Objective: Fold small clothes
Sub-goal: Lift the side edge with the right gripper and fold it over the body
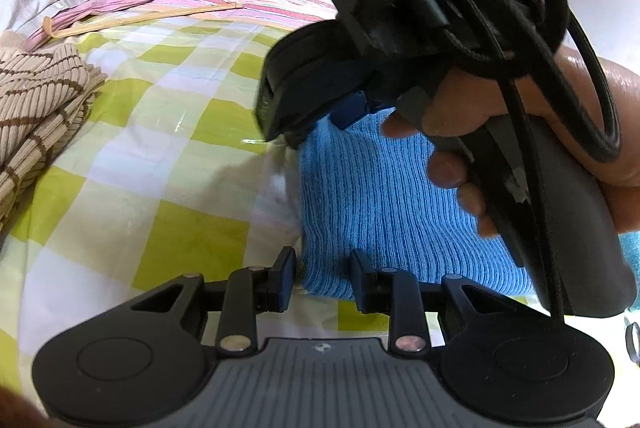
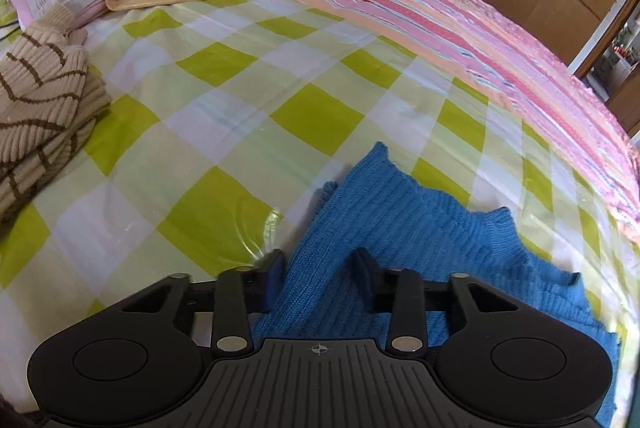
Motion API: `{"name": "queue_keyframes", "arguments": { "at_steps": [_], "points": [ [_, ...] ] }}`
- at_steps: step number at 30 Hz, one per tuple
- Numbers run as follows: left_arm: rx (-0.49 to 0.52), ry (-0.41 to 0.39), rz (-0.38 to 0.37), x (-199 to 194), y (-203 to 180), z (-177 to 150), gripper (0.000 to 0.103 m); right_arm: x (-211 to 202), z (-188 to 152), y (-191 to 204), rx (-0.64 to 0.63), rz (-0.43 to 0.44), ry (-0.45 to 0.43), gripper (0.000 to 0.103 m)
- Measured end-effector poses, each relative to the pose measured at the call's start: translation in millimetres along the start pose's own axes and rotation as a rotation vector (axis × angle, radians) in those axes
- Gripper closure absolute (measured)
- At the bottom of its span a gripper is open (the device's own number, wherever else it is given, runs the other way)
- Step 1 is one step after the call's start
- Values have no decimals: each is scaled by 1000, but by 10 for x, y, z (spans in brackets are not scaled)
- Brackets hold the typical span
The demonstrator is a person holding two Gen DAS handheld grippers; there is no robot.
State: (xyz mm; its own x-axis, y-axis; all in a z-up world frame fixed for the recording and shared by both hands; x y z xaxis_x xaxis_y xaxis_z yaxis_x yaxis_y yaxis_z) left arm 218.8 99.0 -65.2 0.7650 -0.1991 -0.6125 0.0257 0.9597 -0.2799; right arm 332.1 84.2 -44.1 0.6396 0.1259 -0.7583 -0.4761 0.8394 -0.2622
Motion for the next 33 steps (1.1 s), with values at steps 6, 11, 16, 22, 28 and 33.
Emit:
{"name": "queue_keyframes", "arguments": {
  "at_steps": [6,11,16,22,28,33],
  "points": [
    [17,-9,8,-26,-24,-1,68,-47,-7,-64,-9,-11,-4,91],
    [21,-31,10,-73,-40,9,62,-232,-5,-258,87,29,-36,93],
    [13,-63,-9,-127,-69,1,55,-506,-18,-529,170,66,-80,94],
    [38,-118,6,-144,-173,-44,39,-828,-76,-832,271,129,-148,94],
    [63,-178,26,-117,-450,66,43,-1054,-244,-1157,371,201,-189,94],
    [94,-185,-8,-145,-823,168,79,-1241,-426,-1583,458,236,-225,94]
  ]
}}
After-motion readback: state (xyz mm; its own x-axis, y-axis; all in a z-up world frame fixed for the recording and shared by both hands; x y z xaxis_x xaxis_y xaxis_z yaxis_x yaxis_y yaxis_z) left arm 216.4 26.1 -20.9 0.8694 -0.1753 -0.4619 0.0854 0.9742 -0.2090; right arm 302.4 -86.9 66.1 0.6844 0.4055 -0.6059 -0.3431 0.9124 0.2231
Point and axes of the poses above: each gripper's, at about its wrist camera, not at the fingertips, and x roughly the way its jaws point, y to its left, z to its top, the point moved 6 cm from there along x, roughly the way its jaws point, and after that the axes turned 6 degrees about -y, right-handed, at the moved point
